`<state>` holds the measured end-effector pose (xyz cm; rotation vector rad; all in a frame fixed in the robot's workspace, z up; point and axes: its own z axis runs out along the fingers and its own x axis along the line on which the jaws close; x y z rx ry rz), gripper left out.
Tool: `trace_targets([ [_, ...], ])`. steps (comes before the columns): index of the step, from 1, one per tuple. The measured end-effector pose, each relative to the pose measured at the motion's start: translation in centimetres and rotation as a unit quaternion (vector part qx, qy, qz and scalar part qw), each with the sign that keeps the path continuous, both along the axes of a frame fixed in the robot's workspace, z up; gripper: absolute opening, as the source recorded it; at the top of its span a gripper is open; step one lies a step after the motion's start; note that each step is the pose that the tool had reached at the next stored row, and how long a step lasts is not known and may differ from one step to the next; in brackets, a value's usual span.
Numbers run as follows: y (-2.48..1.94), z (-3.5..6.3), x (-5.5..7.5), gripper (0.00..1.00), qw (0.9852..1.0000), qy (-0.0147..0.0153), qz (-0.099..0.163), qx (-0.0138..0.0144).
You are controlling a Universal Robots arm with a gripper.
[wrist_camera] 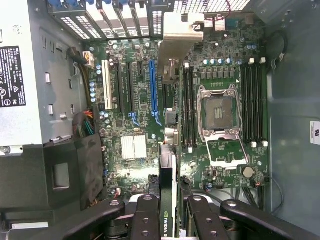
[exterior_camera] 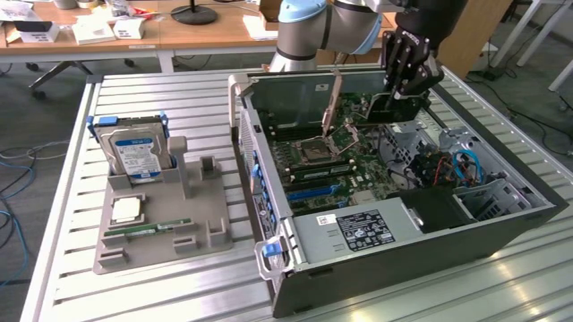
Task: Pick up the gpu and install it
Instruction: 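Insert the gpu into the slot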
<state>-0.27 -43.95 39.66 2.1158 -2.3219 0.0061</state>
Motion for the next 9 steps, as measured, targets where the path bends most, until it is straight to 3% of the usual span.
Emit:
trace_targets([
  [4,0.0,-0.02,-0.01,0.26,1.0,0.0001,0.004,-0.0001],
  [7,0.0,-0.06,-0.05,0.26,1.0,-0.0001,0.005,0.0025],
  [9,0.0,-0.07,-0.11,0.26,1.0,0.0,0.004,0.0026],
])
